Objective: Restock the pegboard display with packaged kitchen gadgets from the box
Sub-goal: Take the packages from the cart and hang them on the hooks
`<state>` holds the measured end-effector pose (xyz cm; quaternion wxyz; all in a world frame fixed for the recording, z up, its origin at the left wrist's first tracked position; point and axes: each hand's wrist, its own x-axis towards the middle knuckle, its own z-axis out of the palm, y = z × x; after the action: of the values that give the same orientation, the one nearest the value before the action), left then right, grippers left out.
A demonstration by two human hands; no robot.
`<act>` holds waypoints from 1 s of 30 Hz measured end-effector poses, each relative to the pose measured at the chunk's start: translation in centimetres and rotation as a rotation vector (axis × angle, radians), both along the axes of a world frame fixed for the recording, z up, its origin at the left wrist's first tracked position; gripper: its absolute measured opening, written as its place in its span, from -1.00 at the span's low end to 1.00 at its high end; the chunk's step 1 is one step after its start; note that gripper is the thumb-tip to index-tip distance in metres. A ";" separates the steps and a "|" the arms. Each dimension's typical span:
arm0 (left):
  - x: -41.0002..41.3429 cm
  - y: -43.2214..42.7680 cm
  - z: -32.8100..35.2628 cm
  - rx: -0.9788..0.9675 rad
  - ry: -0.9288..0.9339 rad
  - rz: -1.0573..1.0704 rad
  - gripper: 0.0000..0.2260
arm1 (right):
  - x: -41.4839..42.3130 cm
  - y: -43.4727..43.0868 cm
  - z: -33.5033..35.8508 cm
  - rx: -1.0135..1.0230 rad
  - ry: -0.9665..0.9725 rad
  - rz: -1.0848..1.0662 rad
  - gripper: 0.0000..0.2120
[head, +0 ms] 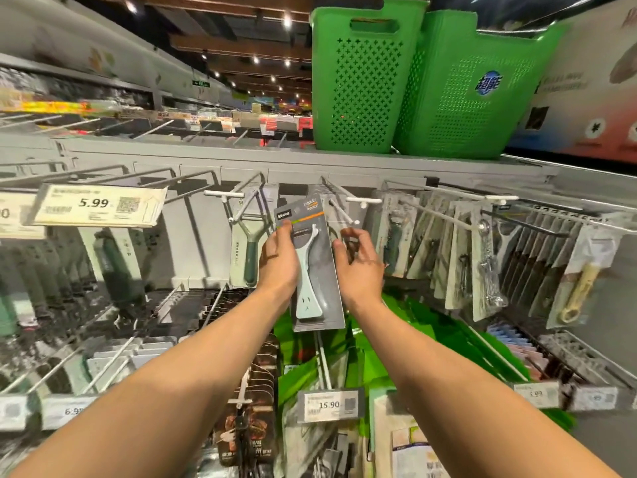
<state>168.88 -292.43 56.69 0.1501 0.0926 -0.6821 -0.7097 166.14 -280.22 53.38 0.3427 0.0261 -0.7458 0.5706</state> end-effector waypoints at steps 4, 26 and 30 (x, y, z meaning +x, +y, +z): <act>0.7 -0.6 0.0 -0.003 0.056 -0.011 -0.62 | 1.2 -0.1 0.1 0.047 -0.020 -0.117 -0.81; 11.6 16.4 -1.4 -0.103 0.227 -0.328 -0.85 | 17.8 15.6 0.9 0.078 -0.052 -0.364 -0.63; 12.8 23.2 -0.3 -0.161 0.299 -0.341 -0.89 | 19.4 22.5 2.3 0.061 -0.023 -0.374 -0.74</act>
<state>181.63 -269.27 56.42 0.1341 -0.1422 -0.7123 -0.6741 185.49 -257.76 55.66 0.4333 -0.1093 -0.7586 0.4742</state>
